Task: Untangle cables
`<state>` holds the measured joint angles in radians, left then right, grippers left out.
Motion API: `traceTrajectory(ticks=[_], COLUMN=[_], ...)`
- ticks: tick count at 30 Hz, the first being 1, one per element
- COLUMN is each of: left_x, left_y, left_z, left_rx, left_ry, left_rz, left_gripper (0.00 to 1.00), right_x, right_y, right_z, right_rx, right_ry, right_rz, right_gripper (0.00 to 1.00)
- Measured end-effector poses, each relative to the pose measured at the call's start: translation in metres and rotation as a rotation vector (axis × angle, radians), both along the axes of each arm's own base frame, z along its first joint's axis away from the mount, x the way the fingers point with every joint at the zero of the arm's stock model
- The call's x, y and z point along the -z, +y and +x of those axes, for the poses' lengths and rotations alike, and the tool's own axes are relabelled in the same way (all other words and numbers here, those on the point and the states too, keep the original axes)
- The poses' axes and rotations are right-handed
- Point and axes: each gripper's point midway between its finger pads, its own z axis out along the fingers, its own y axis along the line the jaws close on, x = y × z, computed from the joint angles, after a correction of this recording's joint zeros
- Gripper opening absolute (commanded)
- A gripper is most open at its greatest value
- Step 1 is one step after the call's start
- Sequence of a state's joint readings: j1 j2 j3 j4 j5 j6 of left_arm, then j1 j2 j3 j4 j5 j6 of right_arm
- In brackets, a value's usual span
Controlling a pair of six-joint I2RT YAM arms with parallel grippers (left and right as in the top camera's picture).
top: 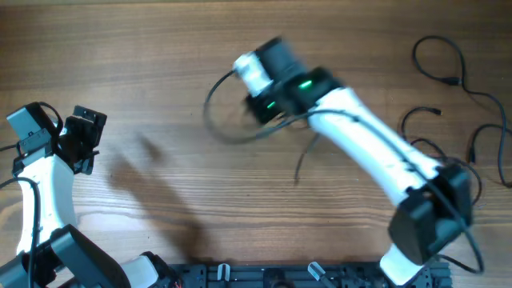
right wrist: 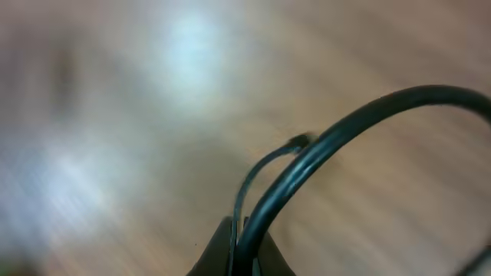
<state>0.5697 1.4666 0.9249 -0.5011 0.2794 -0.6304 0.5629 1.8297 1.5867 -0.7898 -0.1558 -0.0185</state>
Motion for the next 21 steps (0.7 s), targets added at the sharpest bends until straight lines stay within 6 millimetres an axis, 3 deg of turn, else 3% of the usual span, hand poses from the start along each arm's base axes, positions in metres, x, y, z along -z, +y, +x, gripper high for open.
traceTrajectory(ticks=[4,7,8,9,10,13,15,21], left_x=[0.0,0.0,0.0,0.0,0.0,0.0,0.0,0.0], left_y=[0.0,0.0,0.0,0.0,0.0,0.0,0.0,0.0], left_z=[0.0,0.0,0.0,0.0,0.0,0.0,0.0,0.0], left_rx=[0.0,0.0,-0.001,0.0,0.0,0.0,0.0,0.0], left_ry=[0.0,0.0,0.0,0.0,0.0,0.0,0.0,0.0], left_rz=[0.0,0.0,0.0,0.0,0.0,0.0,0.0,0.0], left_gripper=[1.0,1.0,1.0,1.0,1.0,1.0,1.0,1.0], right_x=[0.012,0.022,0.026,0.03,0.036,0.047,0.051,0.057], right_y=[-0.1,-0.157,-0.174,-0.187,-0.204,-0.236,-0.247,-0.256], right_z=[0.039,0.051,0.053,0.053,0.054,0.055,0.055,0.053], right_rx=[0.269,0.416,0.458,0.49,0.535,0.613,0.638,0.66], right_ry=[0.064,0.097,0.109,0.117,0.126,0.136,0.136,0.146], right_rz=[-0.039,-0.048,-0.048,-0.052,-0.051,-0.051,-0.05,-0.052], right_gripper=[0.04,0.05,0.17,0.35,1.0,1.0,1.0,1.0])
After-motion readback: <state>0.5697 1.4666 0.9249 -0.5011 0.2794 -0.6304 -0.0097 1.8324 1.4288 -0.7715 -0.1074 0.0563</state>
